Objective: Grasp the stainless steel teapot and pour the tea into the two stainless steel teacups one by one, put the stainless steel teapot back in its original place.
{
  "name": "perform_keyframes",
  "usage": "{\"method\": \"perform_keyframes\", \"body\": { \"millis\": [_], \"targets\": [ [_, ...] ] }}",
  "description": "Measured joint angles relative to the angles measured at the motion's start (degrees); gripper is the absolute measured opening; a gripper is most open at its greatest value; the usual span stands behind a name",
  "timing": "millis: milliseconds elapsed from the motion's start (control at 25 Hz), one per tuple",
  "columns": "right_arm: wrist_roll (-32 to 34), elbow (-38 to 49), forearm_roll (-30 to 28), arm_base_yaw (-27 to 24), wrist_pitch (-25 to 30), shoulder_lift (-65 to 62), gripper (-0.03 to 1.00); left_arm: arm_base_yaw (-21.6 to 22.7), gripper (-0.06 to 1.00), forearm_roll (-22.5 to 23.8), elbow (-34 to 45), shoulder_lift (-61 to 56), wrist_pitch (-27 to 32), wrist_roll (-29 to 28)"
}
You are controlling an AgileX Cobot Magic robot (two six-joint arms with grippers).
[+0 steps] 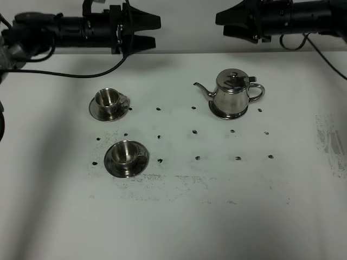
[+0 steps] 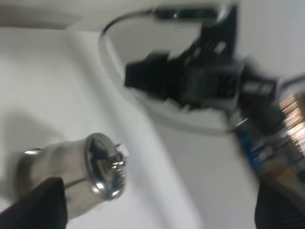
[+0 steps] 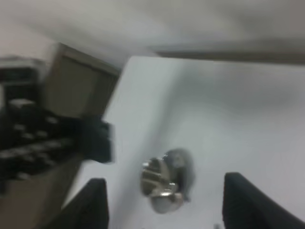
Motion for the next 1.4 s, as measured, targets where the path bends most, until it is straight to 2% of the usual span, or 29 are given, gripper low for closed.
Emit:
{"method": "perform_keyframes", "body": {
  "millis": [80, 200, 280, 360, 520, 600, 680, 880, 1000, 1120, 1240, 1400],
  "targets": [
    [2.2, -3.6, -5.7, 0.0, 0.0, -0.1, 0.51, 0.0, 0.77, 7.5, -4.7, -0.8, 0.0, -2.5],
    [4.3, -4.4, -15.6, 0.0, 0.1, -1.6, 0.51, -0.4, 0.77, 21.7, -8.7, -1.7, 0.0, -7.8],
    [6.4, -3.4, -22.4, 0.0, 0.1, -3.4, 0.51, -1.4, 0.77, 31.8, -7.5, -3.4, 0.0, -9.7],
    [8.5, -1.0, -28.6, 0.0, 0.1, -6.1, 0.51, -2.8, 0.77, 39.6, -4.0, -6.4, -0.1, -11.2],
    [10.5, 7.0, -37.9, 0.0, 0.1, -13.5, 0.51, -4.1, 0.76, 45.4, 3.7, -14.9, -0.3, -11.9],
    [10.4, 12.1, -40.6, 0.0, 0.3, -17.9, 0.50, -4.1, 0.74, 47.5, 8.5, -19.5, -0.9, -11.8],
    [9.8, 18.4, -42.1, 0.0, 0.3, -25.8, 0.48, -4.1, 0.70, 50.5, 17.5, -28.0, -4.7, -11.1],
    [8.8, 30.8, -43.0, 0.0, -0.2, -39.1, 0.47, -3.5, 0.63, 52.2, 33.6, -42.3, -12.3, -9.9],
    [6.9, 40.2, -43.4, 0.0, -5.3, -46.1, 0.47, -2.3, 0.62, 52.8, 45.5, -52.9, -19.7, -9.6],
    [5.4, 48.5, -44.3, 0.0, -11.9, -52.4, 0.47, -1.7, 0.62, 55.4, 57.5, -63.9, -27.2, -10.1],
    [4.9, 54.6, -44.9, 0.0, -17.3, -57.8, 0.47, -1.7, 0.62, 60.7, 66.8, -75.7, -32.3, -13.7],
    [4.8, 59.8, -45.8, 0.0, -21.1, -61.6, 0.47, -1.7, 0.62, 72.9, 76.6, -90.7, -32.6, -26.2]
  ]
}}
